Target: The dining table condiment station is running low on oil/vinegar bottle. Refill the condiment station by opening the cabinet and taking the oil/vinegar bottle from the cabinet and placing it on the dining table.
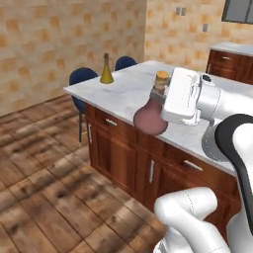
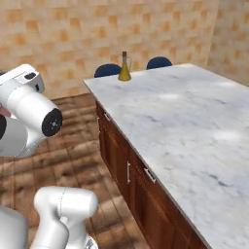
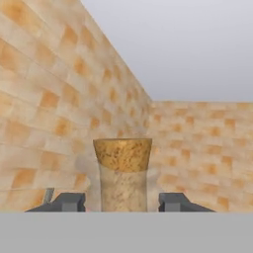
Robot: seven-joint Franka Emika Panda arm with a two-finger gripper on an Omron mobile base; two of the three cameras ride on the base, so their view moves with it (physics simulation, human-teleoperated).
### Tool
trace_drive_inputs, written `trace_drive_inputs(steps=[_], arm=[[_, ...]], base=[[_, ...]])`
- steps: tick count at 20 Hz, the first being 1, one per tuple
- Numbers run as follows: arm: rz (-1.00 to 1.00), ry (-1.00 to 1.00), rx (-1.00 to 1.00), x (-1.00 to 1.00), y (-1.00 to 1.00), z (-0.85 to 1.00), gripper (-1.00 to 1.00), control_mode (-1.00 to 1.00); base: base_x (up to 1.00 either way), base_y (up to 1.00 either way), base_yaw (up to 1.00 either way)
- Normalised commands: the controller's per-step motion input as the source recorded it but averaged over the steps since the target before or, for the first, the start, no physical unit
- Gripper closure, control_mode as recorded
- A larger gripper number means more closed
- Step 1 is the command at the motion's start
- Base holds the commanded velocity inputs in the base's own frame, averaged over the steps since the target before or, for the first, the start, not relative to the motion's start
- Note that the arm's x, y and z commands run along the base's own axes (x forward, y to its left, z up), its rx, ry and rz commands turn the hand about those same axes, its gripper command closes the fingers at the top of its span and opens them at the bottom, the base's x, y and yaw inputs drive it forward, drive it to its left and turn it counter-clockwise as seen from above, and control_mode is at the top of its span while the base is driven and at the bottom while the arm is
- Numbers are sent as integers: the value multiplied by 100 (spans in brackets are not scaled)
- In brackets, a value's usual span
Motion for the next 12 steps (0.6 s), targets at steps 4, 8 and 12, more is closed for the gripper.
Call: trace_drive_inputs(steps=[4,8,12], arm=[[0,0,0,0,0,0,100,100],[0,0,0,0,0,0,100,100],[0,0,0,0,0,0,100,100]], base=[[100,90,-29],[100,92,-29],[100,98,-29]])
